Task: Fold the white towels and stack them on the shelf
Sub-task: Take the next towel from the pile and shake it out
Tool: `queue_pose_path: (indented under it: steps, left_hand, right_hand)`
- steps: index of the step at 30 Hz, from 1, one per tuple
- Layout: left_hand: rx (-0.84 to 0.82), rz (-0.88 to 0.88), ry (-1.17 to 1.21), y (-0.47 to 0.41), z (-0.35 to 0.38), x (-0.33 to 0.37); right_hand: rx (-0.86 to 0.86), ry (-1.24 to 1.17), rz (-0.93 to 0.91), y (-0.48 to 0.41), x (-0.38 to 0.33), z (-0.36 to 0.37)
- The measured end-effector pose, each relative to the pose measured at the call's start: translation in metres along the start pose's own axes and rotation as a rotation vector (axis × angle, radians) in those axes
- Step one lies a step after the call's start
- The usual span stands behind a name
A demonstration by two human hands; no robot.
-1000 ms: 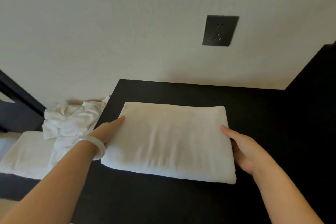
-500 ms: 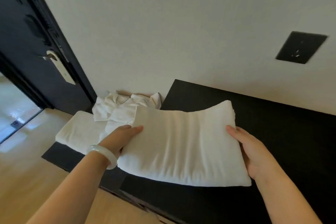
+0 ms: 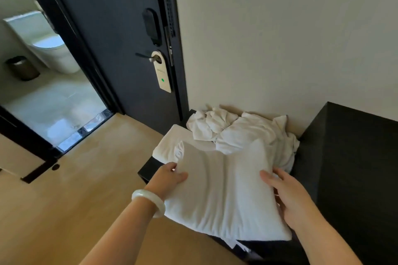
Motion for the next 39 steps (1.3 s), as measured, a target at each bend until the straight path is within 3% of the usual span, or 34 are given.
queue_pose_path:
  steps: [10, 14, 22, 27, 30, 35, 39]
  left_hand:
    - [0.134, -0.026, -0.249, -0.118, -0.063, -0.008]
    - [0.084, -0.041, -0.32, -0.167, -0.083, -0.006]
    - [-0.031, 0.055, -0.286, -0.292, -0.116, 0.027]
    - [-0.16, -0.027, -0.259, -0.362, -0.101, -0.004]
    - [-0.136, -0.057, -0.297, -0.387, -0.103, -0.024]
    - [-0.225, -0.032, -0.237, -0.409, -0.111, -0.023]
    - [-0.187, 0.023, -0.343, -0.414, -0.112, -0.029]
  right_hand:
    - [0.036, 0.046, 0.049, -0.123, 0.057, 0.083]
    - [0.099, 0.042, 0.066, -0.146, 0.072, 0.113]
    - [0.26, 0.129, -0.076, -0.204, 0.047, 0.172]
    - [0.38, 0.333, -0.044, -0.259, 0.073, 0.166]
    - [0.429, 0.467, -0.017, -0.27, 0.093, 0.158]
    - [0.583, 0.454, -0.067, -0.274, 0.086, 0.151]
    - [0.599, 0.498, -0.089, -0.262, 0.09, 0.156]
Point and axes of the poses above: each hand's wrist, its own y-axis away from the middle knuckle, its own z-axis out of the palm, x = y × z, the point moved 6 cm from there along -y, towards the middle knuckle, and after that the axes turned 2 degrees about y, right-handed, at the moved point
